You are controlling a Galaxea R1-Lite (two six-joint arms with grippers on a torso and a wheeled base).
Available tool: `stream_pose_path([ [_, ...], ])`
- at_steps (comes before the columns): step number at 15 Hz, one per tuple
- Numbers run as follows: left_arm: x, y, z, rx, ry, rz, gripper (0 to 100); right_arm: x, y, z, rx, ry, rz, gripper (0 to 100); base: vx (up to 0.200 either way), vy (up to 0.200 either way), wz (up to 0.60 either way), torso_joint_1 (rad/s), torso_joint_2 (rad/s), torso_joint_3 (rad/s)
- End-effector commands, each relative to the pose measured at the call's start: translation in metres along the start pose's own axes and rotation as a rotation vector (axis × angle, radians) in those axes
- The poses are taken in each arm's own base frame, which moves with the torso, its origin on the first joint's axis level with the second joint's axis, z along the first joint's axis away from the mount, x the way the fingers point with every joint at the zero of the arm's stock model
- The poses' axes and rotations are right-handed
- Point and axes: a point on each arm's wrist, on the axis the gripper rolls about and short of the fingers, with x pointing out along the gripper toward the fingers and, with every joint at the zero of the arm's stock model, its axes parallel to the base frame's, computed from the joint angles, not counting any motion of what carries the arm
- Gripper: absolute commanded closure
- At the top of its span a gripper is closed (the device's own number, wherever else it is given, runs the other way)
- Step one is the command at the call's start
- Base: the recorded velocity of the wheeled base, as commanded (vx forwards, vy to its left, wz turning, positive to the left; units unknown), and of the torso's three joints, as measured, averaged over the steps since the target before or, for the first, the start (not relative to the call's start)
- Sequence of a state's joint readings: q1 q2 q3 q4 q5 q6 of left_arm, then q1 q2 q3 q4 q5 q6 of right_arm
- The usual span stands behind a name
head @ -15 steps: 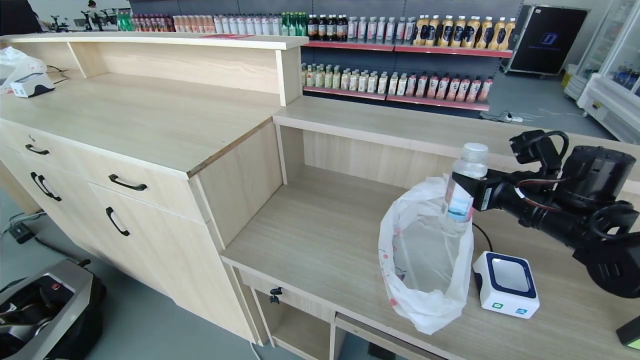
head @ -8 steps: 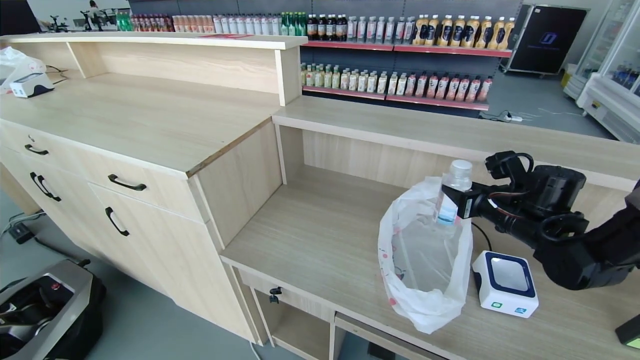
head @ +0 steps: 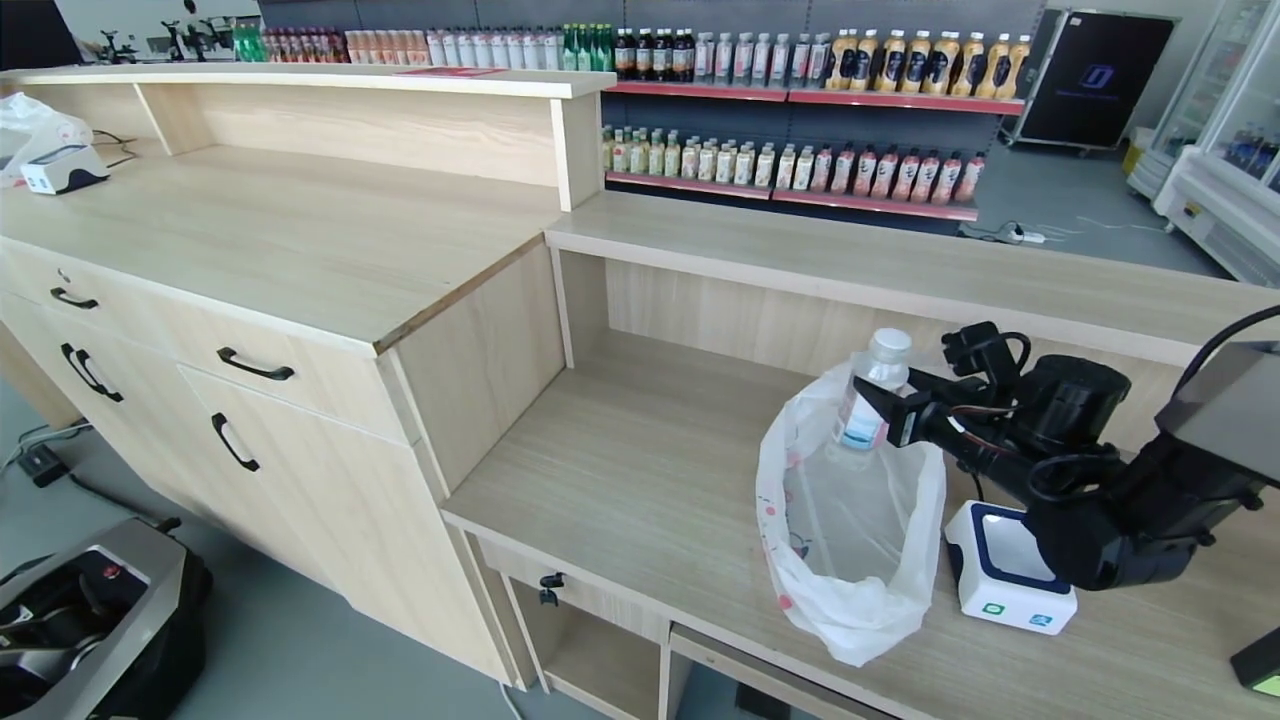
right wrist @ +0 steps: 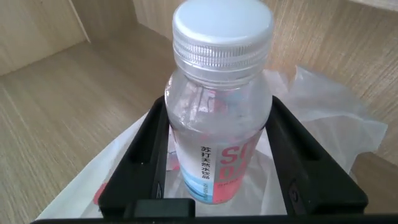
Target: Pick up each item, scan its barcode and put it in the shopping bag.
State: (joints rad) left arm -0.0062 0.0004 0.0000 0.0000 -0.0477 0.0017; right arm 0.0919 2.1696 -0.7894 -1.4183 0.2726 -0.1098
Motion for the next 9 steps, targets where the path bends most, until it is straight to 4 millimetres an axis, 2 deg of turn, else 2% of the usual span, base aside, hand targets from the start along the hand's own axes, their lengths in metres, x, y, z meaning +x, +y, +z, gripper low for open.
stream_pose_path([
  [1, 0.0, 0.0, 0.0, 0.0, 0.001, 0.0, 0, 0.004, -0.001, -0.016, 0.006, 0.022, 0.015, 100, 0.0, 0.0, 0.0, 0.0, 0.0, 0.0],
  [9, 0.0, 0.0, 0.0, 0.0, 0.001, 0.0, 0, 0.004, -0.011, -0.035, -0.008, 0.038, 0.005, 100, 0.0, 0.0, 0.0, 0.0, 0.0, 0.0],
])
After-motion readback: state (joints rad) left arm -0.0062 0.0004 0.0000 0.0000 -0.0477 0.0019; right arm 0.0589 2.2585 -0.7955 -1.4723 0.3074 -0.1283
